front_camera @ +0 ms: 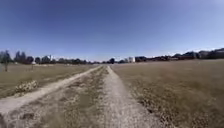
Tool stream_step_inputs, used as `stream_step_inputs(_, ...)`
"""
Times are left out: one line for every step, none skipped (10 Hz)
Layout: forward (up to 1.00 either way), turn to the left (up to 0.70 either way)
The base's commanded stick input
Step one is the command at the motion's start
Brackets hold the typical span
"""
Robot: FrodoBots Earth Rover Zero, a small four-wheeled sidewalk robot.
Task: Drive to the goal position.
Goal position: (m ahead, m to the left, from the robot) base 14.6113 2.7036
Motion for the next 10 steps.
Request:
stream_step_inputs(0.70, 0.00)
stream_step_inputs(0.70, 0.00)
stream_step_inputs(0.70, 0.00)
stream_step_inputs(0.70, 0.00)
stream_step_inputs(0.70, 0.00)
stream_step_inputs(0.70, 0.00)
stream_step_inputs(0.70, 0.00)
stream_step_inputs(0.70, 0.00)
stream_step_inputs(0.70, 0.00)
stream_step_inputs(0.70, 0.00)
